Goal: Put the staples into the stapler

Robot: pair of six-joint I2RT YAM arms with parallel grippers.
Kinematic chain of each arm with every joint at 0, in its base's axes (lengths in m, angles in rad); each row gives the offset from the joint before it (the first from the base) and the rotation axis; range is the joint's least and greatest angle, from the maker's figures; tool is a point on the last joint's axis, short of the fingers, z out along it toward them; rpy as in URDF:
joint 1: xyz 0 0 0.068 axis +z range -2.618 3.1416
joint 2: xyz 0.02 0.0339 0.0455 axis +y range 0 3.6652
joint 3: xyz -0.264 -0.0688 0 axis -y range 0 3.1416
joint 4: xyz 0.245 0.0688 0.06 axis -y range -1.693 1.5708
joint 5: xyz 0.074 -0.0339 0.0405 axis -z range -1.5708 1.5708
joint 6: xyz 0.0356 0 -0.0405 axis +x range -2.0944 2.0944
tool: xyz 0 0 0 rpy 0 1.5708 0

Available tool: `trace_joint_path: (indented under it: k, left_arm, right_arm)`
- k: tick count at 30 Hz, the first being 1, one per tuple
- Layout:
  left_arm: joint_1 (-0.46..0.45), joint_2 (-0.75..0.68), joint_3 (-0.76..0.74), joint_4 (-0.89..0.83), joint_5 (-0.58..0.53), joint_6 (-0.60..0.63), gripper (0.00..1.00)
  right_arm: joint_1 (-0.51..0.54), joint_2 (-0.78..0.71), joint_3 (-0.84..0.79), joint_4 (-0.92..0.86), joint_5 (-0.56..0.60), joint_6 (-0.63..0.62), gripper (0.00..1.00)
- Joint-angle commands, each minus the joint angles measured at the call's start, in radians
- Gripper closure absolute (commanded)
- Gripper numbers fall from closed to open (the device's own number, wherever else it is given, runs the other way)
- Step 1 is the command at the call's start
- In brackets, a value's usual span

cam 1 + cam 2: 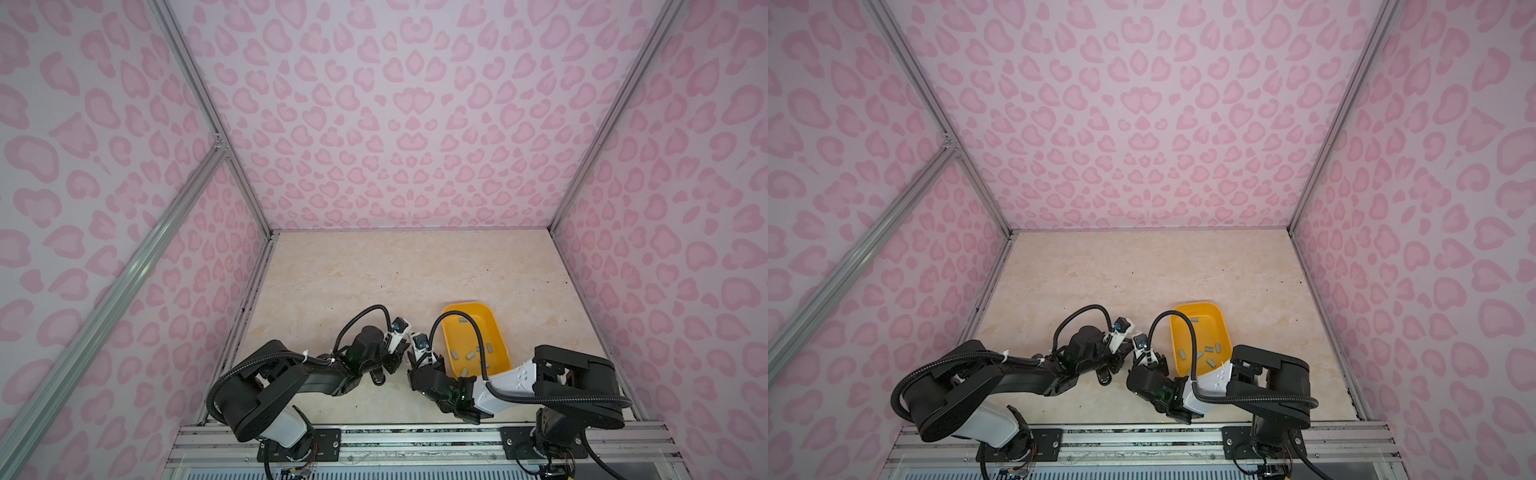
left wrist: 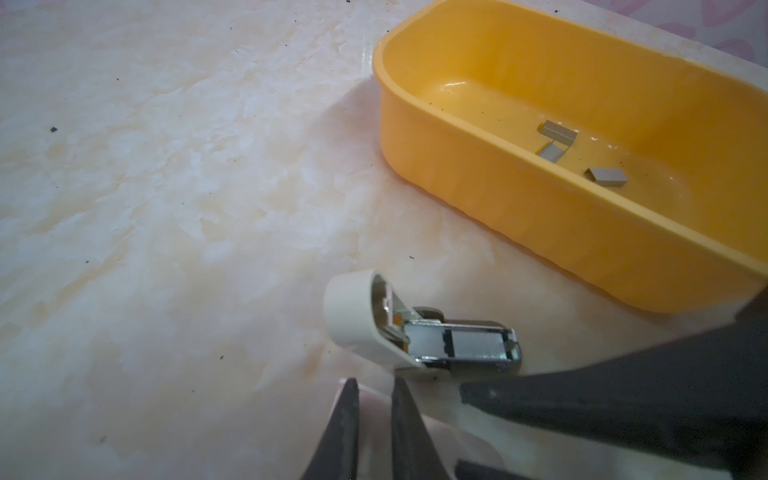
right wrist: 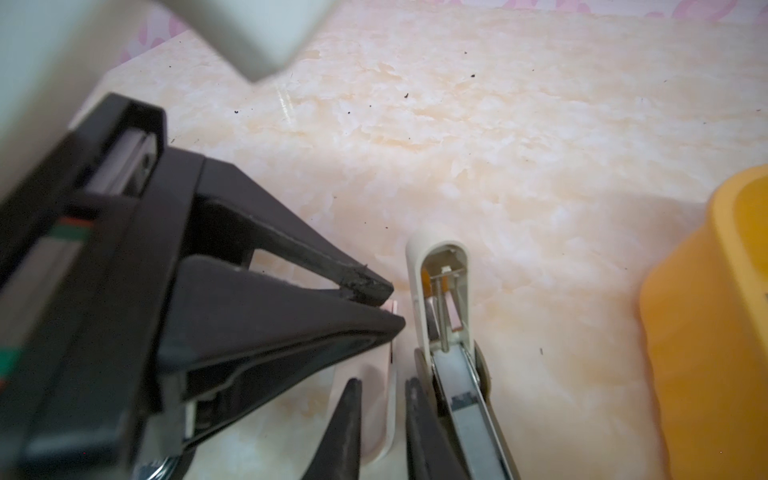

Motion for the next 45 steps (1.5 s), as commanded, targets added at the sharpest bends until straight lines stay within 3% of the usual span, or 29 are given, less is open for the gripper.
trace_joint_path:
  k: [1,14,21,27,34,39,41,45]
  left_arm:
    - [0.000,-0.009,-0.001,0.010,-0.004,0.009,0.82]
    - [0.001,-0.025,-0.012,0.021,-0.015,0.007,0.81]
    - [0.001,-0.064,-0.040,0.042,-0.039,0.000,0.80]
    - [0.001,-0.127,-0.076,0.068,-0.098,-0.020,0.73]
    - [-0.001,-0.235,-0.100,0.082,-0.227,-0.082,0.69]
    - [0.001,-0.335,-0.078,0.021,-0.502,-0.229,0.65]
    - [0.001,-0.353,-0.067,-0.006,-0.595,-0.286,0.57]
    - [0.000,-0.317,-0.045,-0.011,-0.613,-0.304,0.56]
  right_arm:
    - [0.002,0.016,-0.008,-0.060,-0.012,0.006,0.80]
    - [0.002,0.090,-0.061,0.011,-0.010,0.038,0.80]
    - [0.003,0.028,-0.050,-0.016,-0.008,0.018,0.79]
    - [0.004,-0.055,0.017,-0.120,-0.006,-0.018,0.73]
    - [0.004,-0.183,-0.050,-0.190,0.035,0.029,0.65]
    - [0.001,-0.233,-0.128,-0.205,-0.010,0.085,0.60]
    - [0.003,-0.230,-0.150,-0.202,-0.029,0.107,0.58]
    - [0.002,-0.223,-0.181,-0.184,-0.044,0.128,0.51]
